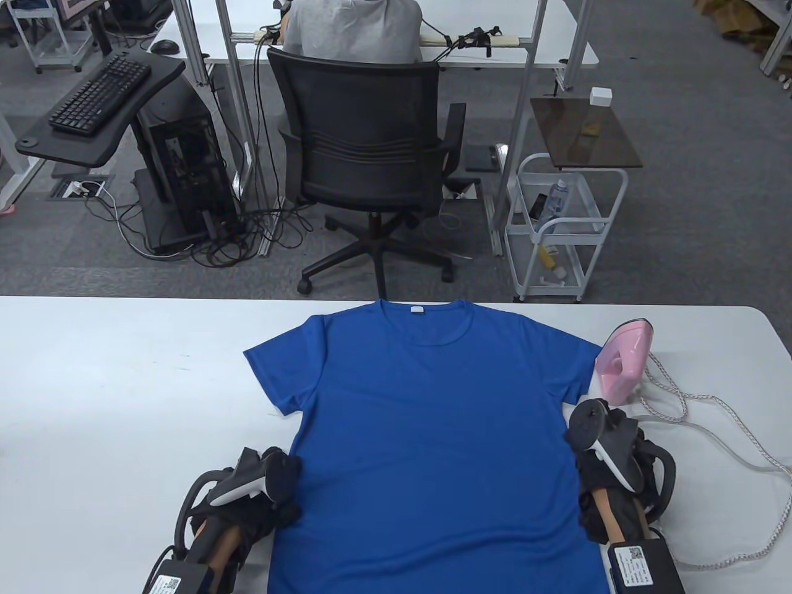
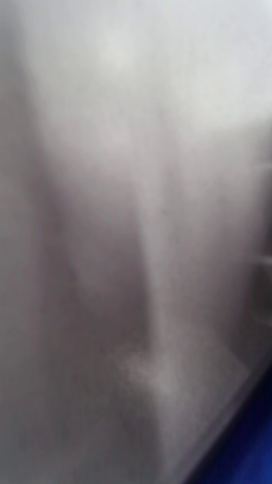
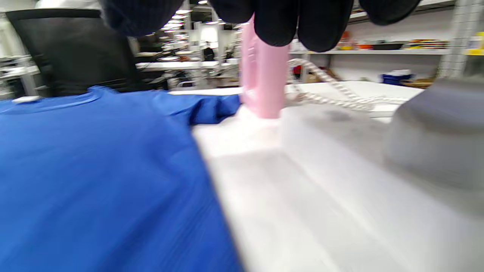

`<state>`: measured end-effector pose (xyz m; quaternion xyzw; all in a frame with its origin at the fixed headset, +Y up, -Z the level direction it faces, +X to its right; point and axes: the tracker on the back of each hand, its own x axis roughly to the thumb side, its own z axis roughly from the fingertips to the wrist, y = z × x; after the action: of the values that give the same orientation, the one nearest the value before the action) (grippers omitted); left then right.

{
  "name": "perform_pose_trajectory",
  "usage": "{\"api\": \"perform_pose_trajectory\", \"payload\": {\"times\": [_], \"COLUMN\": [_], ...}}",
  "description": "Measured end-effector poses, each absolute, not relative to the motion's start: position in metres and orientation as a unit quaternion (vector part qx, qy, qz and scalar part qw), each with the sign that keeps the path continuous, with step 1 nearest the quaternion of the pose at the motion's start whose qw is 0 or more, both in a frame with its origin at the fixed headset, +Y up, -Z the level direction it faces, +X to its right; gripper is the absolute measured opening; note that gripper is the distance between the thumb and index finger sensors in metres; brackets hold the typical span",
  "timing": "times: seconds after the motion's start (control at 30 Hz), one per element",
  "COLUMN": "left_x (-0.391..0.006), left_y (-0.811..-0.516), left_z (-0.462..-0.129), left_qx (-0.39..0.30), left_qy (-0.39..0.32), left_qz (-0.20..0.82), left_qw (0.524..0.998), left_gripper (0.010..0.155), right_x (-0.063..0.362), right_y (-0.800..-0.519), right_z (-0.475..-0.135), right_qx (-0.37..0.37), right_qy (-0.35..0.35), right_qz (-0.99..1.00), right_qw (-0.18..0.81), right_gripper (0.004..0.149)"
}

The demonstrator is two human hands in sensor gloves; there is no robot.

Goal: Iron t-shirt with electric iron on table

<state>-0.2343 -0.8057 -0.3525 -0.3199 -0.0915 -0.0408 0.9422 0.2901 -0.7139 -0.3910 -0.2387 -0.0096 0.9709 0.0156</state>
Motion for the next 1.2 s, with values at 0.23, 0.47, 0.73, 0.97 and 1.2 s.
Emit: {"api": "perform_pose_trajectory", "payload": {"times": [0.23,0.47,0.73,0.97,1.2], "left_x": [-0.235,-0.236,-0.238,-0.239,-0.239], "left_y": [-0.808,-0.809,-0.810,-0.810,-0.810], "left_z": [-0.353,-0.353,-0.354,-0.355,-0.355], "left_qx": [-0.320,-0.319,-0.321,-0.322,-0.323], "left_qy": [-0.096,-0.096,-0.097,-0.101,-0.102], "left_qz": [-0.028,-0.018,-0.007,-0.001,0.000], "left_qw": [0.942,0.943,0.942,0.941,0.941], "left_gripper": [0.081,0.082,0.082,0.082,0.083], "right_x": [0.323,0.325,0.335,0.343,0.343], "right_y": [-0.709,-0.718,-0.729,-0.729,-0.719], "right_z": [-0.421,-0.456,-0.479,-0.484,-0.487], "right_qx": [-0.339,-0.400,-0.446,-0.454,-0.420], "right_qy": [-0.006,-0.011,-0.039,-0.063,-0.082], "right_qz": [0.939,0.913,0.874,0.857,0.875], "right_qw": [0.059,0.079,0.188,0.235,0.226], "right_gripper": [0.086,0.086,0.075,0.058,0.059]}}
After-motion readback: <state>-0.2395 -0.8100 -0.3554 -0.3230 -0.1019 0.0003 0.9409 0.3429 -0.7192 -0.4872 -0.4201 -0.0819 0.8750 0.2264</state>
